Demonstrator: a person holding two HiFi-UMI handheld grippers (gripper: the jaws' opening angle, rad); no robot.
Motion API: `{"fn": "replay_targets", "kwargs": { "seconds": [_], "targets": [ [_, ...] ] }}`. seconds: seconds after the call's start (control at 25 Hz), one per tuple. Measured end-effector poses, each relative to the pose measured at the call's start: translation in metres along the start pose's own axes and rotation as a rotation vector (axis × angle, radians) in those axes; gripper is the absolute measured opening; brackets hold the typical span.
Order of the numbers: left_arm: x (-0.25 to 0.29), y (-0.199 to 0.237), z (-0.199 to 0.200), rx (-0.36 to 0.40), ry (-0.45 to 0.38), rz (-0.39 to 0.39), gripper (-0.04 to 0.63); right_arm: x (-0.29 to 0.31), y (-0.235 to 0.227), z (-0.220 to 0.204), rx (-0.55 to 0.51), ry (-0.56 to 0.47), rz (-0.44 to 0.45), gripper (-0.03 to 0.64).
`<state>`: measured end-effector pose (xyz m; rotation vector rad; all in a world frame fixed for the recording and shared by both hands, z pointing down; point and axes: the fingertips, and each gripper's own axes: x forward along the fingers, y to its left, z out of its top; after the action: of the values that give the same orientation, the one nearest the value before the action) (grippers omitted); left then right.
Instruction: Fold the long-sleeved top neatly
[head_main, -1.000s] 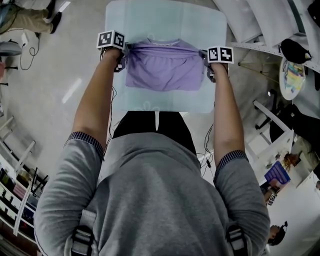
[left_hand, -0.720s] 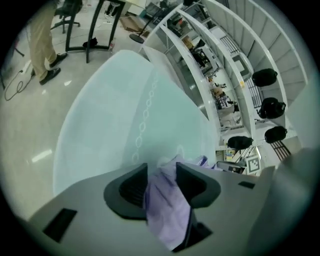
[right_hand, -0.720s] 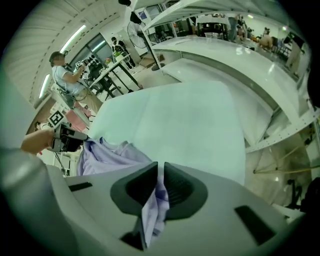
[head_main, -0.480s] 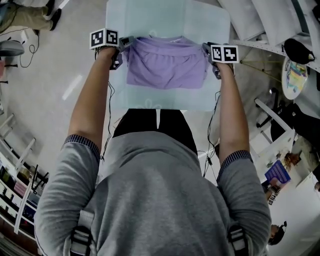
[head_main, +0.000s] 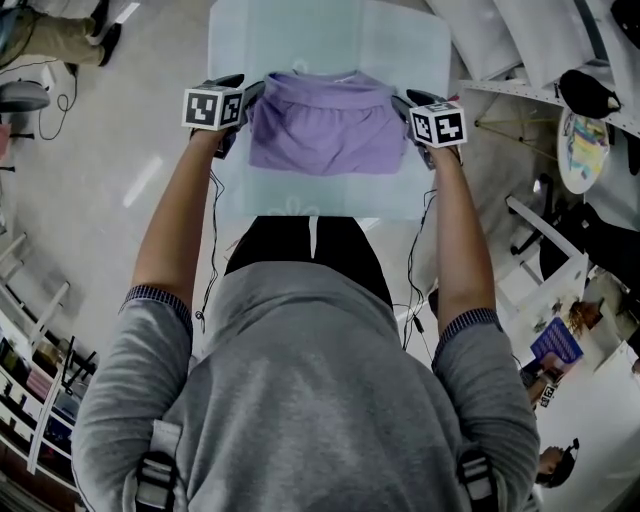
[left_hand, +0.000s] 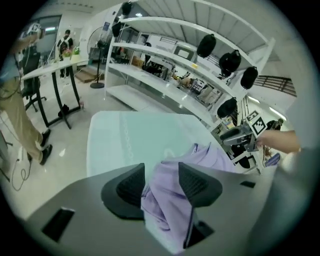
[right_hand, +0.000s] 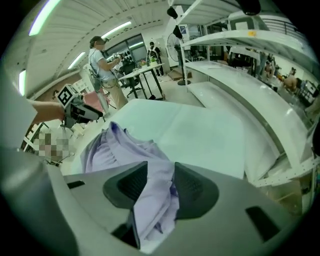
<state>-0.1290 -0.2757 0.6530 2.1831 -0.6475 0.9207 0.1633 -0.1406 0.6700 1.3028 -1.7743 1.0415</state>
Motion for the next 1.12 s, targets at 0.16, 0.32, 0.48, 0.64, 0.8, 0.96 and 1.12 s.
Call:
{"fn": "replay_targets", "kwargs": {
  "seconds": [0.16,0.32,0.48,0.64,0.8,0.96,1.12],
  "targets": [
    [0.0,-0.02,-0.008,0.21,0.01,-0.012,0.236,0.003,0.013,-0.015,-0.065,0.008,0.029,0.187],
    [0.001,-0.034,-0.013,0.334,0.022,-0.028,0.236,0.014,0.013,-0.028,-0.085,0.023,0.035,0.201],
    [0.008,-0.046,-0.015,0.465,0.008,-0.032,0.235,0.017,0.016,-0.025,-0.116,-0.006,0.047,0.204],
    [0.018,-0.046,-0.016,0.497,0.02,-0.031,0.235,0.024,0.014,-0.019,-0.097,-0.001,0.056,0.213],
    [0.024,-0.042,-0.019,0.442,0.027,-0.031,0.235,0.029,0.005,-0.024,-0.03,0.002,0.04,0.213],
    [0.021,-0.045,-0.014,0.41,0.008,-0.031,0.235,0.017,-0.009,-0.031,0.088,-0.009,-0.004,0.243],
    [0.02,-0.072,0.004,0.436,-0.031,-0.082,0.235,0.011,-0.015,-0.05,0.225,-0.023,-0.002,0.298]
  ]
}}
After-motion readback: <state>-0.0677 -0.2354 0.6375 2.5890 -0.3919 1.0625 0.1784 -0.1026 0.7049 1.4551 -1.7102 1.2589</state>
